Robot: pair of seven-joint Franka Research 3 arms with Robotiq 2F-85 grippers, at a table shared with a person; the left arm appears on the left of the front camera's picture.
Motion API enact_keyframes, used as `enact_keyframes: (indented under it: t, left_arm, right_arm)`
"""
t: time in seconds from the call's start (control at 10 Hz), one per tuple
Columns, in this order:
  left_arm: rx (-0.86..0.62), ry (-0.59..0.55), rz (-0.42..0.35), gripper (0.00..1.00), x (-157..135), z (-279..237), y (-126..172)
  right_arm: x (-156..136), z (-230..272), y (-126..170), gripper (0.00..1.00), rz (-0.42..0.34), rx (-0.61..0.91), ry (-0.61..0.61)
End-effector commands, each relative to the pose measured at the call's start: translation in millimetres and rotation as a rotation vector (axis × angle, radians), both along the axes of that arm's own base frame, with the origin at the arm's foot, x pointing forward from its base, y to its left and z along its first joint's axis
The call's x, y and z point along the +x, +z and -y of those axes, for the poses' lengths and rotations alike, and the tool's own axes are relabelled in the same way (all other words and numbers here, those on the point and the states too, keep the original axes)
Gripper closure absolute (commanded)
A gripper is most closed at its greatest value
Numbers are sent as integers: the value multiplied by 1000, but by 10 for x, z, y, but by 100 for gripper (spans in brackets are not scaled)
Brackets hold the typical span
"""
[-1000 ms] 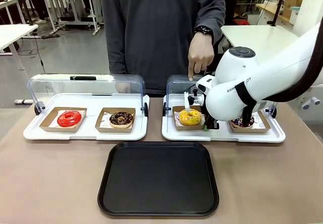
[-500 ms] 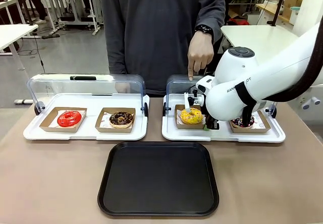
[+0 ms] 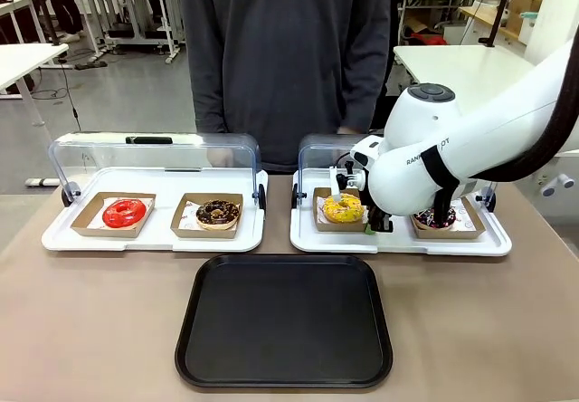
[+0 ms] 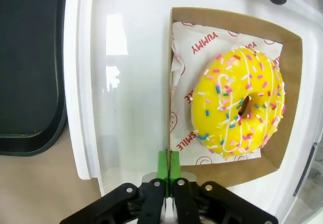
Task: Move the third donut from the left to the tray.
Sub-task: Pick up the Paper togo box containing the Donut indicated by the person and place it on the Handle tray.
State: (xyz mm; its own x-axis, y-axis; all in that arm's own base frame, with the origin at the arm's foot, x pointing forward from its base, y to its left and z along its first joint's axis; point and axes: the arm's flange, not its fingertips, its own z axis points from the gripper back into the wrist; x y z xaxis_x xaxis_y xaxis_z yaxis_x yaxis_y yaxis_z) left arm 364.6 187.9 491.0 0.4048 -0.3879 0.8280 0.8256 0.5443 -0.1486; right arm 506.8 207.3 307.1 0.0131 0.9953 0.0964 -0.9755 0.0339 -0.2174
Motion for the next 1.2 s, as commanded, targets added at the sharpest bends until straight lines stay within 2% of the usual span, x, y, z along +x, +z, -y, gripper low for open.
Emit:
enact_keyframes:
  t: [0.0, 0.4, 0.7, 1.1]
  left_arm:
    - [-8, -3, -2, 0, -12, 10, 24]
    - [-8, -3, -2, 0, -12, 10, 24]
    - [-8, -3, -2, 0, -12, 10, 24]
    - [-8, -3, -2, 0, -12, 10, 24]
  right_arm:
    - [0, -1, 0, 98, 0, 0, 0]
    - [-425, 92, 634, 98, 95, 26, -39]
    - [-772, -29, 816, 98, 111, 40, -65]
    - [-1412, -432, 771, 98, 106, 45, -120]
